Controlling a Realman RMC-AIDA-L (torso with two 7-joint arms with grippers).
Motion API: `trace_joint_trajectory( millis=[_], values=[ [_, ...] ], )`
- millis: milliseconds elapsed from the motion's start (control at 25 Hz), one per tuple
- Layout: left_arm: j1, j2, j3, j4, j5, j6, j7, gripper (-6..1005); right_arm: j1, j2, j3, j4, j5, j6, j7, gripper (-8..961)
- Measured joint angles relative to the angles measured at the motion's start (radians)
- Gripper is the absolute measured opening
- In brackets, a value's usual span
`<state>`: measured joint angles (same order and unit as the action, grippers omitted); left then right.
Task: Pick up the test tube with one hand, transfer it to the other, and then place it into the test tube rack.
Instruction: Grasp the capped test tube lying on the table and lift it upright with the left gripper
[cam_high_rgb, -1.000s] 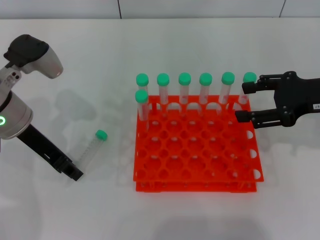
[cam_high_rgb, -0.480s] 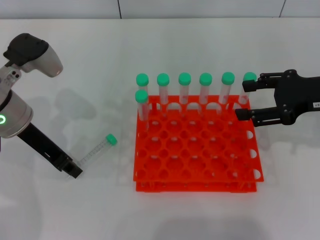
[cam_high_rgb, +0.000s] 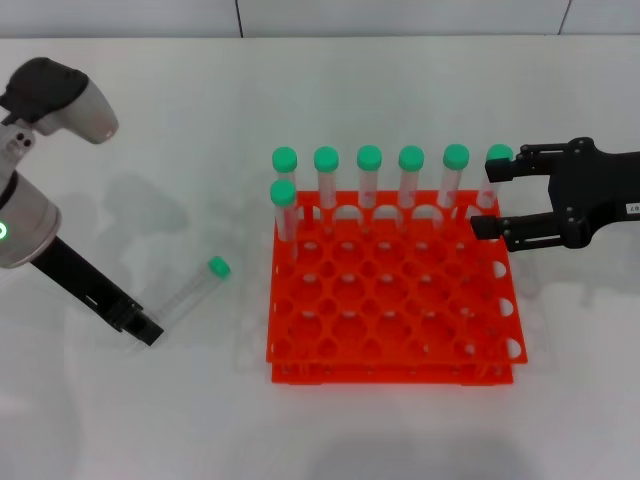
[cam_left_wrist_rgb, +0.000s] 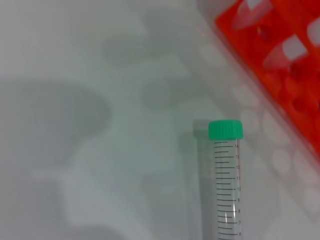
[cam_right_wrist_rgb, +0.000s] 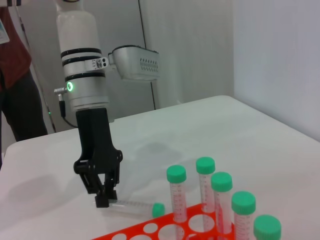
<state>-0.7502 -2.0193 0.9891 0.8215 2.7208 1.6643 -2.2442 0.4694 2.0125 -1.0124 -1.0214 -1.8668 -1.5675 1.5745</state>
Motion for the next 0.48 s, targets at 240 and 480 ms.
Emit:
trace_joint_trajectory(
  millis=[240,480],
  values=[
    [0.015,0.003,-0.13,0.062,-0.004,-0.001,0.036,198,-0.003,0.0,0.0,0.008,0.019,0.005,-0.014,755],
    [0.062,0.024,-0.299,0.157,-0.145,-0.005,0.117,201,-0.009,-0.001,0.004,0.01,0.025,0.022,-0.016,754]
  ],
)
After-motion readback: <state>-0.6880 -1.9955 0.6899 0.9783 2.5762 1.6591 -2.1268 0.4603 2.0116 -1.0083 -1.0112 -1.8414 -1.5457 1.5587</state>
